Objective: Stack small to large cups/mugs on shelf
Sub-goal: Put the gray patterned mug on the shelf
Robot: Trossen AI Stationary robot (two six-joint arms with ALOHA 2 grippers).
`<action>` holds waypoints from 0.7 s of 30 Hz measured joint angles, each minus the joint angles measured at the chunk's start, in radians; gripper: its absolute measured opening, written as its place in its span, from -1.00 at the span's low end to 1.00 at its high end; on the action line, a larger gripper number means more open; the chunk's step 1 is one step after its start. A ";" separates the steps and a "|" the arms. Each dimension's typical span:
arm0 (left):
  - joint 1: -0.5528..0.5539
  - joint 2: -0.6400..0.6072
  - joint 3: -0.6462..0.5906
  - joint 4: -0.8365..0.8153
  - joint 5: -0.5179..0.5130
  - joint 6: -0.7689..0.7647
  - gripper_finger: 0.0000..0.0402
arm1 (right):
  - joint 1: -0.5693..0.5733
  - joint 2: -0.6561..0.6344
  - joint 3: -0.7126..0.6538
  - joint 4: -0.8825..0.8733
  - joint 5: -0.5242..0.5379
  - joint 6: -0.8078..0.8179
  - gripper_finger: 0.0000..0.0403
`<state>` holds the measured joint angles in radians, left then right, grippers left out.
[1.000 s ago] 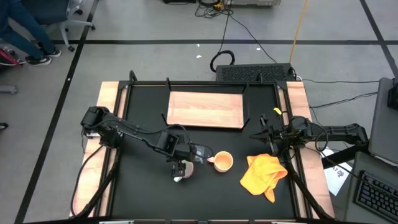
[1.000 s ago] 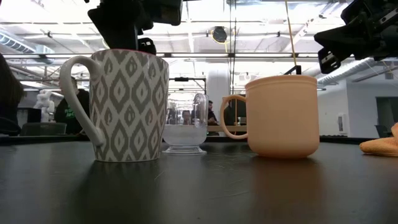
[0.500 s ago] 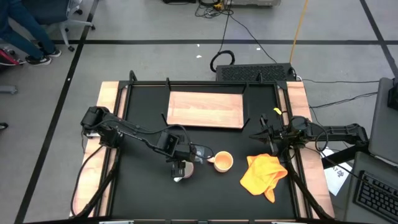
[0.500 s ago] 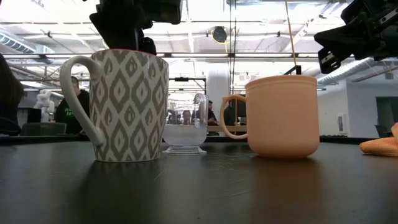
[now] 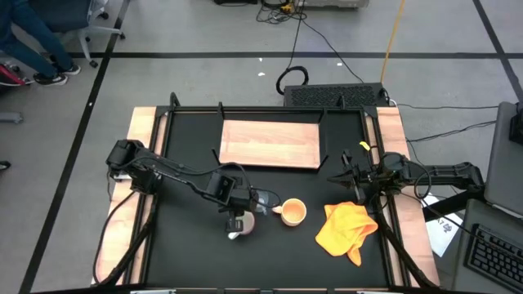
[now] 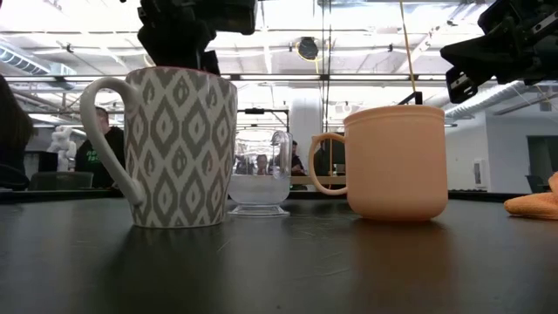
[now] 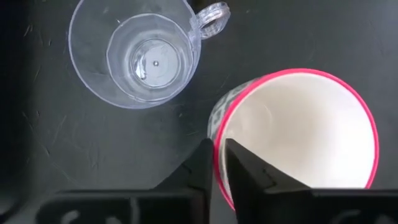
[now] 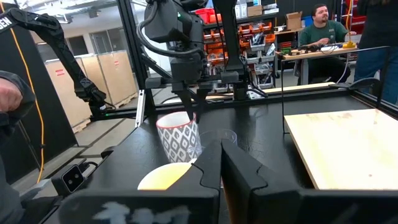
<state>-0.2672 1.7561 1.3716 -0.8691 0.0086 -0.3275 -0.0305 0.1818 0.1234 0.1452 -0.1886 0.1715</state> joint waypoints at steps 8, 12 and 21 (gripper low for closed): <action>0.008 0.000 0.000 0.000 0.005 -0.026 -0.93 | 0.000 0.000 0.000 0.000 0.000 0.000 -1.00; 0.009 0.000 0.000 0.000 0.005 -0.026 -0.96 | 0.000 0.000 0.000 0.000 0.000 0.000 -1.00; 0.009 -0.002 0.000 0.000 0.004 -0.022 -0.96 | 0.000 0.000 0.000 0.000 0.000 0.000 -1.00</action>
<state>-0.2584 1.7536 1.3716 -0.8696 0.0124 -0.3494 -0.0307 0.1818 0.1234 0.1452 -0.1886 0.1719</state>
